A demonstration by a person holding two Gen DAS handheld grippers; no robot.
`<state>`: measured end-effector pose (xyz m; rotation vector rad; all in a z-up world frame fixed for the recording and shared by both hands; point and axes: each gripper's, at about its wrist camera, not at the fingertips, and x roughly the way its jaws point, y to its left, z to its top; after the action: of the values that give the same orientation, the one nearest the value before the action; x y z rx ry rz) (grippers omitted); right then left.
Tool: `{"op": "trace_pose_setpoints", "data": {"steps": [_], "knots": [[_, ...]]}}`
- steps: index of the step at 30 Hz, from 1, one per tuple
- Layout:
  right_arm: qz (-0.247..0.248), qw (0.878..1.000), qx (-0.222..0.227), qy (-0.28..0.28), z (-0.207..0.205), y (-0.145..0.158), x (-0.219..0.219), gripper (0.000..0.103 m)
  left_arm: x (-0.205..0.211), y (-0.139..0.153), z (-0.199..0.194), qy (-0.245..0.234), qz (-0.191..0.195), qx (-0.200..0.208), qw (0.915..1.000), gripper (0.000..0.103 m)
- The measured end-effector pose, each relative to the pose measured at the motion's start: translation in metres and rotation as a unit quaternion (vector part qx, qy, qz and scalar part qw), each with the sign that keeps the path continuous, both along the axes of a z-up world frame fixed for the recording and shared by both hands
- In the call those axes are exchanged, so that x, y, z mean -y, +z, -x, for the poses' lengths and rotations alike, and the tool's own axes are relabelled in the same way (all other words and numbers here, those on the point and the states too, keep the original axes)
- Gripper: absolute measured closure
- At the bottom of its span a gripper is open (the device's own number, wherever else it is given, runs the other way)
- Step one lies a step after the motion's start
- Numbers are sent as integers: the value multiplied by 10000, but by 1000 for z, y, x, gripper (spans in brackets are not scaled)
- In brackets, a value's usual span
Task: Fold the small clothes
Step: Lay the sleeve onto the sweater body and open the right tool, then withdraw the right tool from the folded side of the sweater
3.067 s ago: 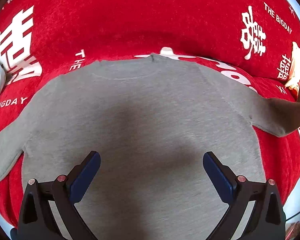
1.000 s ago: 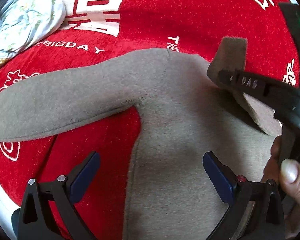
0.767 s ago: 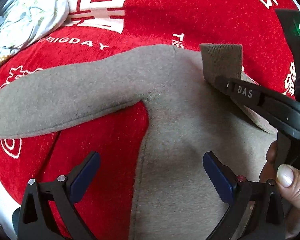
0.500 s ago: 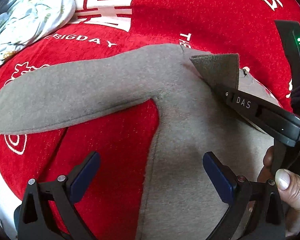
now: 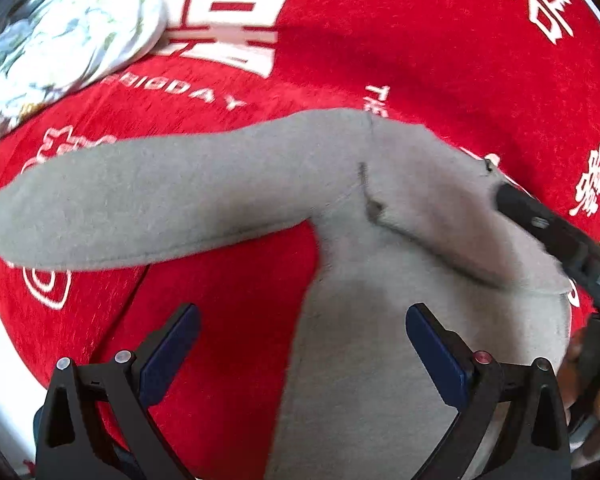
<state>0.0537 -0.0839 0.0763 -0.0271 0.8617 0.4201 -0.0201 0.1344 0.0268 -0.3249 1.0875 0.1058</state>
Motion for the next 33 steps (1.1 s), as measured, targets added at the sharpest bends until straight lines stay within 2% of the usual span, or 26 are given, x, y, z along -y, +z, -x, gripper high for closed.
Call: {"op": "trace_pose_setpoints", "data": {"steps": [2, 5, 8, 10, 12, 15, 17, 19, 22, 24, 25, 27, 30, 33], "knots": [[112, 9987, 71, -484, -5, 1, 41, 25, 18, 5, -10, -174, -91, 20, 9998, 0], [463, 9900, -148, -1324, -19, -14, 99, 25, 51, 13, -30, -488, -171, 68, 9986, 0], [553, 9815, -341, -1803, -26, -30, 142, 25, 92, 17, -50, -880, -302, 123, 9956, 0], [621, 9785, -444, -1917, -31, -40, 156, 25, 115, 13, -68, -1076, -306, 67, 9937, 0], [655, 9759, -655, -1978, -38, -55, 167, 25, 133, 3, -81, -1204, -358, -48, 9921, 0], [667, 9772, -500, -1952, -45, -60, 171, 24, 151, -25, -100, -1181, -816, -412, 9888, 0], [796, 9766, -542, -1924, -59, -61, 169, 23, 155, -26, -103, -1161, -1047, -261, 9874, 0], [872, 9740, -626, -1993, -72, -61, 172, 23, 154, -22, -115, -1065, -927, -360, 9893, 0], [676, 9746, -678, -2026, -88, -57, 176, 23, 151, -14, -127, -872, -636, -304, 9937, 0], [771, 9729, -864, -2000, -93, -65, 174, 23, 156, -22, -130, -962, -601, -443, 9926, 0], [904, 9729, -861, -1949, -91, -66, 171, 23, 160, -30, -129, -1041, -795, -548, 9899, 0], [1041, 9734, -798, -1879, -77, -60, 168, 23, 166, -27, -116, -1183, -1130, -262, 9862, 0], [750, 9790, -546, -1813, -43, -48, 166, 23, 160, -21, -102, -1103, -926, -233, 9893, 0], [948, 9817, -642, -1523, -18, -57, 152, 23, 160, -23, -85, -1153, -1179, -112, 9862, 0]]}}
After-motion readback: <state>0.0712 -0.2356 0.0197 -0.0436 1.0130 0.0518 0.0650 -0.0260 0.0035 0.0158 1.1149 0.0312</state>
